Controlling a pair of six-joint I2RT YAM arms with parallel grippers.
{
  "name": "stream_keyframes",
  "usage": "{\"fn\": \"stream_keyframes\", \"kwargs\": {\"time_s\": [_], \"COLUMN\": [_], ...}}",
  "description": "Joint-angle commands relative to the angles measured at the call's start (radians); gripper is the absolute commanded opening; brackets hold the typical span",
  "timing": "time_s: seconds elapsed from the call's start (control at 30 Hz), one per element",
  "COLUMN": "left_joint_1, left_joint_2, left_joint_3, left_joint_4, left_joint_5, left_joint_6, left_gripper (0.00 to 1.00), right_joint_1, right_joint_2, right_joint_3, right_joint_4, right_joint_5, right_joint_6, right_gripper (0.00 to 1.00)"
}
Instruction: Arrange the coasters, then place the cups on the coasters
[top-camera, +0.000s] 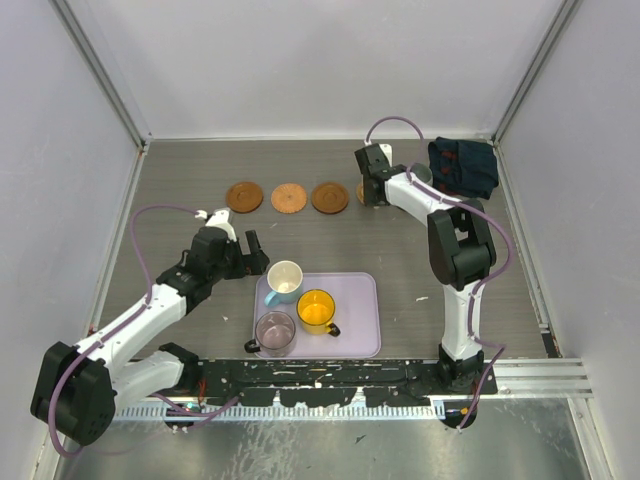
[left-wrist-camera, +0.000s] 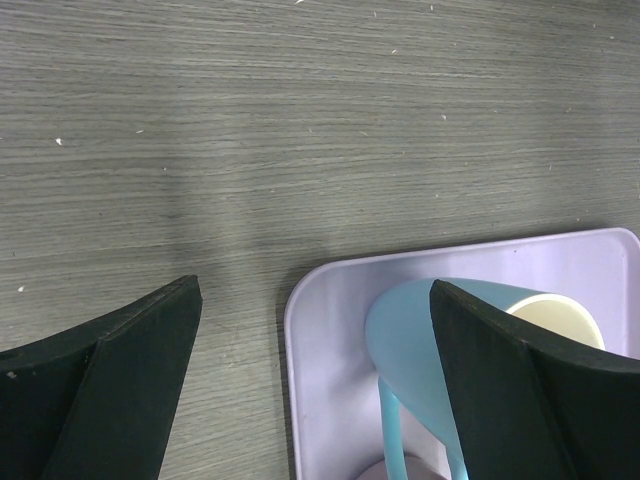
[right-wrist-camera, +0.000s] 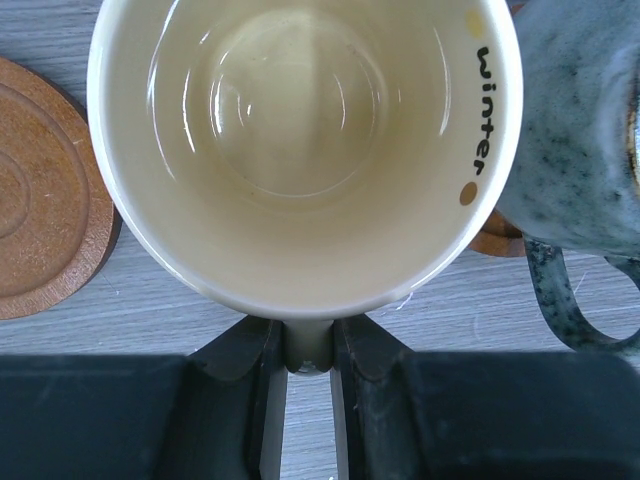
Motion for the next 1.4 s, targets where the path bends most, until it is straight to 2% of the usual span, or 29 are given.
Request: {"fn": "stream_keyframes", "kwargs": {"time_s": [0.0, 0.4, 1.03, 1.1, 1.23, 1.37], "left_joint_1": [0.006, 0.006, 0.005, 0.005, 0.006, 0.006], "left_joint_2": [-0.011, 0.002, 0.010, 0.012, 0.010, 0.006], "left_joint_3": [0.004, 0.005, 0.002, 0.002, 0.001, -0.001], "left_joint_4": [0.040, 0.054, 0.065, 0.067, 0.066, 0.064], "left_joint_5": [-0.010, 0.000, 0.002, 0.005, 0.004, 0.004], "left_joint_6": [0.001, -0.005, -0.011, -0.011, -0.010, -0.009], "left_gripper": [0.98, 0.98, 0.98, 0.98, 0.98, 0.98], "right_joint_1": [-0.010, -0.006, 0.028, 0.031, 0.032, 0.032], "right_joint_2": [-0.050, -0.066, -0.083, -0.078, -0.072, -0.065], "right_joint_3": [-0.011, -0.012, -0.024, -0.019, -0.009, 0.005], "right_joint_4": [-0.021, -0.023, -0.051, -0.052, -0.052, -0.052], "right_joint_5": [0.026, -0.039, -0.033, -0.032, -0.025, -0.016], "right_joint_6": [0.003, -0.021, -0.008, -0.008, -0.008, -0.011], "right_gripper": [0.16, 0.13, 0.14, 0.18, 0.35, 0.46]}}
